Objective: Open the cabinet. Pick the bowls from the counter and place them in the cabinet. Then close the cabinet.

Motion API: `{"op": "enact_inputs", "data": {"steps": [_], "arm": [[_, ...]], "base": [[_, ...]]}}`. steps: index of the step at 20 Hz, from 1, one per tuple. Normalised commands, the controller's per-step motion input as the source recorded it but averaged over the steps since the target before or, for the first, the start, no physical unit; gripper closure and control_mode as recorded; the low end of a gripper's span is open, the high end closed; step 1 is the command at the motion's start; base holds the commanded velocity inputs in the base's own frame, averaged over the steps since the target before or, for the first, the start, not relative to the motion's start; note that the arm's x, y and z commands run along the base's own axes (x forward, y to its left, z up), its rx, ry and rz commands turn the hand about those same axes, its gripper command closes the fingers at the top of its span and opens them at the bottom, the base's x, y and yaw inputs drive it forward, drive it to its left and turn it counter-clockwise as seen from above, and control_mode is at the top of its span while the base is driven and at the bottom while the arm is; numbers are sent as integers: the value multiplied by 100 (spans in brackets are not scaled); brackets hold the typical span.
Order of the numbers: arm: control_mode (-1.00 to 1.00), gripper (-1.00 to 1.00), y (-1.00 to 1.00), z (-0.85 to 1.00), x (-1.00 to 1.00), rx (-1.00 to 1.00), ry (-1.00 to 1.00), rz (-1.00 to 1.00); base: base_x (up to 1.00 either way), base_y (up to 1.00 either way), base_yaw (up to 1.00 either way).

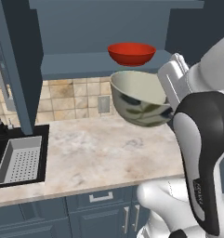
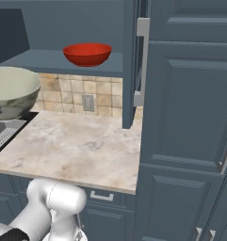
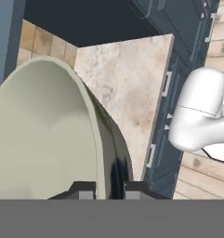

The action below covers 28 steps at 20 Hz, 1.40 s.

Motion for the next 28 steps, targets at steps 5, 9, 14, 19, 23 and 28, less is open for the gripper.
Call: {"op": "enact_inputs", "data": {"steps": [5, 9, 14, 19, 23, 28], "arm": [[-100, 100, 0, 34, 0, 6, -22, 0], [-100, 100, 0, 28, 5, 5, -18, 1], [-100, 100, 0, 6, 41, 0, -2, 11], [-100, 100, 3, 14, 45, -3, -5, 12], [-100, 100, 8, 21, 28, -5, -18, 6], [-100, 100, 6, 6, 43, -4, -5, 3]], "base": [[0, 0, 0], [0, 0, 0], [0, 0, 0], [0, 0, 0], [0, 0, 0], [0, 0, 0]]}}
